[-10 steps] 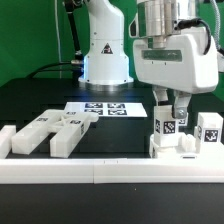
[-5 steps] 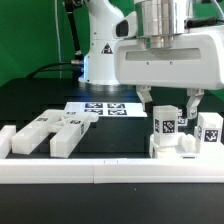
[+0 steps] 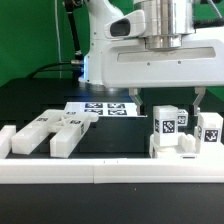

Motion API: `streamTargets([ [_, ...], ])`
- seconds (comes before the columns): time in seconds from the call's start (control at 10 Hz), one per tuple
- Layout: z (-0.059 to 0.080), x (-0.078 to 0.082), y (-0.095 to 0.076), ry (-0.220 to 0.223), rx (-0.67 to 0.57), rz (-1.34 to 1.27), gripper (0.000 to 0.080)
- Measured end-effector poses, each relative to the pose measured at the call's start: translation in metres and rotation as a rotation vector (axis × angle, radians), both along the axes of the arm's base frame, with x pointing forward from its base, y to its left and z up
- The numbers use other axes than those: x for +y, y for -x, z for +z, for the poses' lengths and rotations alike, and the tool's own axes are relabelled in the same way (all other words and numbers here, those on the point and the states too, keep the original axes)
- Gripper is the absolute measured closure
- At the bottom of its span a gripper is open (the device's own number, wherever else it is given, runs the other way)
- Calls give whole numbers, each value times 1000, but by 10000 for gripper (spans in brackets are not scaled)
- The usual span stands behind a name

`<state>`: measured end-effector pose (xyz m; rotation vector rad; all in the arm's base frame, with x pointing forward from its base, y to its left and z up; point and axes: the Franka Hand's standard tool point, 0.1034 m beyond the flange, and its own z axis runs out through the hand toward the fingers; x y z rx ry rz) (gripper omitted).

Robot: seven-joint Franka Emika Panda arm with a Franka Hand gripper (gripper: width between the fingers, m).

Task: Assemble chair

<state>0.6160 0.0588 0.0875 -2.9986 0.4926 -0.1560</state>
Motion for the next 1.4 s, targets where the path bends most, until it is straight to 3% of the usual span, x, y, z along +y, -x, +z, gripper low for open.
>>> streamTargets([
  [0.4,-1,0,0,36,-19,264,154],
  [0.5,-1,0,0,35,-19,262,308],
  [0.6,-1,0,0,35,-19,262,308],
  [0.7,-1,0,0,35,-19,262,489],
  [1.1,-1,-1,0,33,-17,240,511],
  [1.4,-1,-1,-2,-5,14,-70,511],
])
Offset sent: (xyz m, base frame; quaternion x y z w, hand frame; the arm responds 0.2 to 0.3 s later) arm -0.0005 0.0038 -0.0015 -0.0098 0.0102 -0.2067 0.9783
